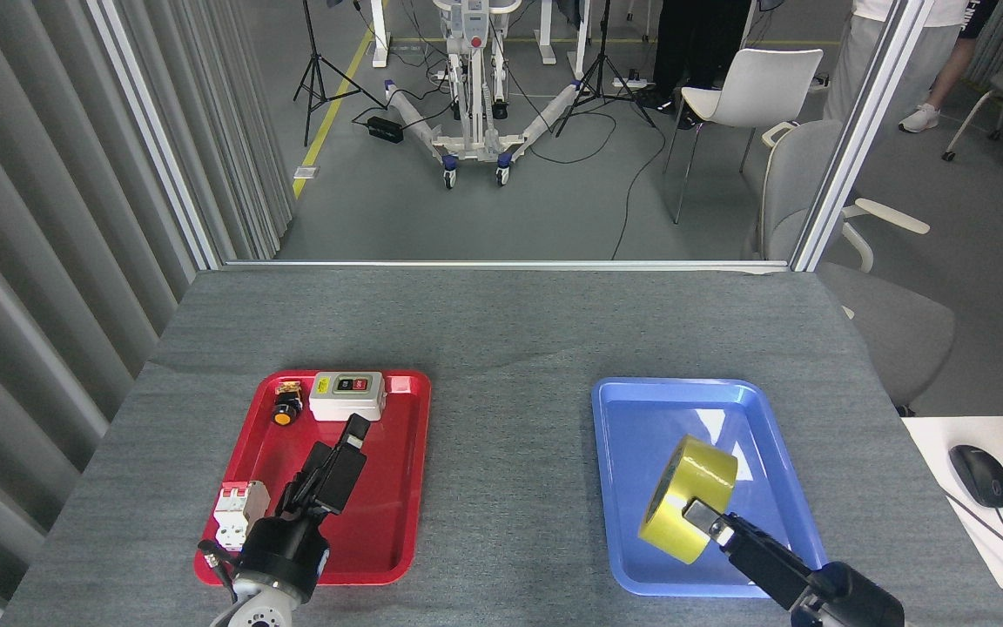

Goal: Place and move tape with both arms
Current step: 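Carry the tape roll with the right gripper over the blue tray, then lower the tape roll into the blue tray and open the right gripper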

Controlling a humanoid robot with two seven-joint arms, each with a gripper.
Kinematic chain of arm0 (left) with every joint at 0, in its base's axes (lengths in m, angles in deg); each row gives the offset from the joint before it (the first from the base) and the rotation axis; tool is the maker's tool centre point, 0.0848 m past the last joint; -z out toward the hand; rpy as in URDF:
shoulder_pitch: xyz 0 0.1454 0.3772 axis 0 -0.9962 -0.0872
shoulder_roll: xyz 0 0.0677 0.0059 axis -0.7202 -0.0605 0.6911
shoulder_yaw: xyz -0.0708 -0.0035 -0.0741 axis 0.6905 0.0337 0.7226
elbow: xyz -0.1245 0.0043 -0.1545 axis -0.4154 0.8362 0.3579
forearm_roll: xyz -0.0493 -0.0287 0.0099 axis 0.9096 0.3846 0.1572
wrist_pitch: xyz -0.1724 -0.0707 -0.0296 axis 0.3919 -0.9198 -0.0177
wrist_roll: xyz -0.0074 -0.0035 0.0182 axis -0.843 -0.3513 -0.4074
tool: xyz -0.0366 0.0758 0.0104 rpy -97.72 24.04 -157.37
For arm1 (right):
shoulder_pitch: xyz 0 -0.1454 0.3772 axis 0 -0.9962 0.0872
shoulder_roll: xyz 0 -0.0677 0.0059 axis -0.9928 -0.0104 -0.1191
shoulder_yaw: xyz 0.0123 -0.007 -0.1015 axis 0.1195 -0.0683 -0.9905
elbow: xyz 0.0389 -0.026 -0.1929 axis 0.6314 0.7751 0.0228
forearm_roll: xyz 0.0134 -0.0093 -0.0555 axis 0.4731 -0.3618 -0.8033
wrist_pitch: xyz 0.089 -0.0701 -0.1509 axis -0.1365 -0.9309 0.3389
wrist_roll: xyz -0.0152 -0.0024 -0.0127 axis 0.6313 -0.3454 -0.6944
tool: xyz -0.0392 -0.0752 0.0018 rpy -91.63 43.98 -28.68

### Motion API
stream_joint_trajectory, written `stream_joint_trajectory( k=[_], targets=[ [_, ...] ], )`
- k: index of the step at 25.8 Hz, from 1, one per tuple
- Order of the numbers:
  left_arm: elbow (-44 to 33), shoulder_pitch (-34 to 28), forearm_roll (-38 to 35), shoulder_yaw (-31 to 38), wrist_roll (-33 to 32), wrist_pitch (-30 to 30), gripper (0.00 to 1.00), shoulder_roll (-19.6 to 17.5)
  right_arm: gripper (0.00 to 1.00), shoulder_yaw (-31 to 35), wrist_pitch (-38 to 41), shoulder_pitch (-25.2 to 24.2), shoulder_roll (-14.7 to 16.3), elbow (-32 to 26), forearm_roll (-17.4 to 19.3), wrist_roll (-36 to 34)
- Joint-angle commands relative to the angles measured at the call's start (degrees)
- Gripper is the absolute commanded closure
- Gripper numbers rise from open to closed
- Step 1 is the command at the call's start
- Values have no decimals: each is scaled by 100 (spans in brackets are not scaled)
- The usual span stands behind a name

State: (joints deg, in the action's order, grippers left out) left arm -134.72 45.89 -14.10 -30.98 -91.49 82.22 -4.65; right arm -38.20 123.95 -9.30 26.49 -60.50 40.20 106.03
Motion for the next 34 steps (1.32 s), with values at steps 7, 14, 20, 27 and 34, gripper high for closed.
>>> stream_joint_trajectory(
  k=[7,14,20,27,34],
  targets=[
    [-384,-153,541,55,99,70,0,-2,83,78,-1899,1922,198,1242,-2539,-426],
    [-534,-381,523,90,-464,96,0,-46,84,-1293,-3139,3047,339,2323,-3752,-390],
    [-367,-355,866,90,-754,324,0,-116,84,-2594,-3420,4321,514,3922,-3867,-232],
    [-103,-293,-1955,11,880,254,0,-98,84,-3675,-3429,5183,374,5162,-3910,-153],
    [-15,-390,-4267,-156,1549,-335,0,-116,84,-4264,-3306,5165,347,5153,-3867,102]
  ],
)
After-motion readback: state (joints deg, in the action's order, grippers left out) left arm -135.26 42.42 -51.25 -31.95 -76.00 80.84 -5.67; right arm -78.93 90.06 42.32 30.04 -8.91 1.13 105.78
